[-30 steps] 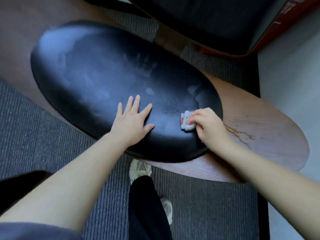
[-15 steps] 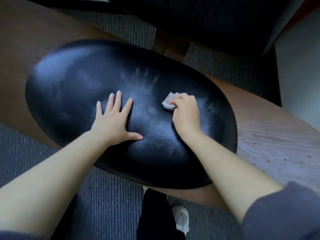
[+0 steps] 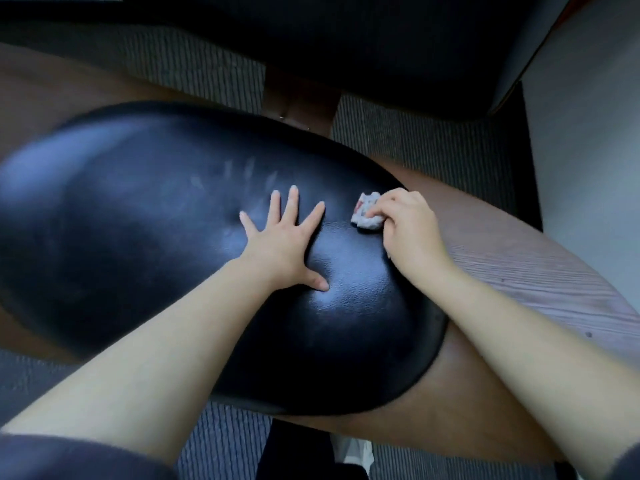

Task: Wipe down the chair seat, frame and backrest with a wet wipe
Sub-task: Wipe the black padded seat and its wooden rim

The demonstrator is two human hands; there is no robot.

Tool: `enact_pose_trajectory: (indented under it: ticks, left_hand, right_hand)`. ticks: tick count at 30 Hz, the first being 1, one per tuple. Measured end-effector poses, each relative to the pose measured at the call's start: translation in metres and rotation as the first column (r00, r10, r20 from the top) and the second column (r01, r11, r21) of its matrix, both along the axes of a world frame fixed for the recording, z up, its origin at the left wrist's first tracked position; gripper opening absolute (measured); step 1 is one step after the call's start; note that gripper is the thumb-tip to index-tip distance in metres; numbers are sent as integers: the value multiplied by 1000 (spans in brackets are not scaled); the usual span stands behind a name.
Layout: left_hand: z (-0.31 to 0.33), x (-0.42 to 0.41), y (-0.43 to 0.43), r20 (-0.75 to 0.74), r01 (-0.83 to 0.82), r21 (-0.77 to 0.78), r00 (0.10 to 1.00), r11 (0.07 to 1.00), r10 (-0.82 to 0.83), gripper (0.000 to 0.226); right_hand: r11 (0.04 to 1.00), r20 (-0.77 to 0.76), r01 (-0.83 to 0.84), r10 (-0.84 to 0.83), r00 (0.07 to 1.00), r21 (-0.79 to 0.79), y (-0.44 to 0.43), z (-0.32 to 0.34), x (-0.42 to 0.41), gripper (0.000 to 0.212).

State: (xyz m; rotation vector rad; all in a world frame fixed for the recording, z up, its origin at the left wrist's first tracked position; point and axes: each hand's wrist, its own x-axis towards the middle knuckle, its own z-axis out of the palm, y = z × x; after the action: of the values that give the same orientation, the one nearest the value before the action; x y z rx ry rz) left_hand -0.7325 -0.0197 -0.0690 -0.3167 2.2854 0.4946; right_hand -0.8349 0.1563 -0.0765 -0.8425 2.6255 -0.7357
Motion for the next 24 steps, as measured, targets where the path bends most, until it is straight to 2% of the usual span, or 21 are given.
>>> enact_pose_trajectory:
  ticks: [6,9,12,16,20,22,24]
  left_hand:
    - [-7,-13,8,74,17,-47,997,999,-14,140]
    - [-12,-12,9,64,13,-57,998,998,-10,140]
    - [-11,-12,8,63,9,-58,998,998,-5,140]
    - [-6,-12,8,71,4,-68,997,998,1,139]
    - [1,-12,10,63,15,-100,998,995,-9,138]
    - [3,-10,11,48,9,-116,999,993,-4,136]
    - [6,-6,13,28,-23,-116,999,993,26,131]
  right_hand:
    - [960,37,247,-253,967,131,-60,-33,-64,41]
    - [935,110,297,-322,940,194,-69,-43,-85,42]
    - [932,126,276,-311,942,234,-54,-35,-83,46]
    - [906,90,296,-337,937,301,-9,-9,-59,37]
    - [915,115,347,-375,920,206,45,22,-4,38]
    - [940,132,301,-323,937,159,66,34,22,39]
    - [949,122,258,-282,952,182,66,33,24,36]
